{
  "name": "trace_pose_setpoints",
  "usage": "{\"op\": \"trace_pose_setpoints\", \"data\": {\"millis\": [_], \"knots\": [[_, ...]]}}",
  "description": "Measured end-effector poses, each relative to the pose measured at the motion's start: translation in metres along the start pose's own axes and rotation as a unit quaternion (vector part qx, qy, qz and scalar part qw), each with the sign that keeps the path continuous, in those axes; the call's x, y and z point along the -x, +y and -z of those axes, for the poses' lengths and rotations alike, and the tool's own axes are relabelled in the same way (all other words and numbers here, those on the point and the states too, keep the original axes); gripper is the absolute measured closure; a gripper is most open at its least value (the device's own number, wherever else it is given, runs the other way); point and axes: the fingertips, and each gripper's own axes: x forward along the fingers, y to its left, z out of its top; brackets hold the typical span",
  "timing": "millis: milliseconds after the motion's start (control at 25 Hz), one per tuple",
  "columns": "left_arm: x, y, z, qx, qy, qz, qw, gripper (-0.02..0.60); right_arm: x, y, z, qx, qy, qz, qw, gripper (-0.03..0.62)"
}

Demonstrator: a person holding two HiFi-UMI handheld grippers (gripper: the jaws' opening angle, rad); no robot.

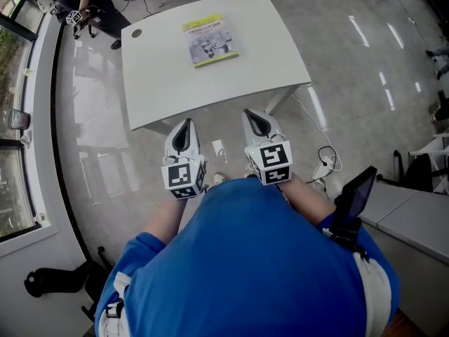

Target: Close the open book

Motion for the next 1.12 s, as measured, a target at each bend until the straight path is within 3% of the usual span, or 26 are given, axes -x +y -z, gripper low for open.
{"op": "trace_pose_setpoints", "data": {"millis": [1120], "knots": [[-0.01,-0.036,-0.002,-0.008,0.0,0.009,0.9999,0.575,0.008,-0.021,0.008,-0.007,-0.002,-0.007,1.0,0.592]]}}
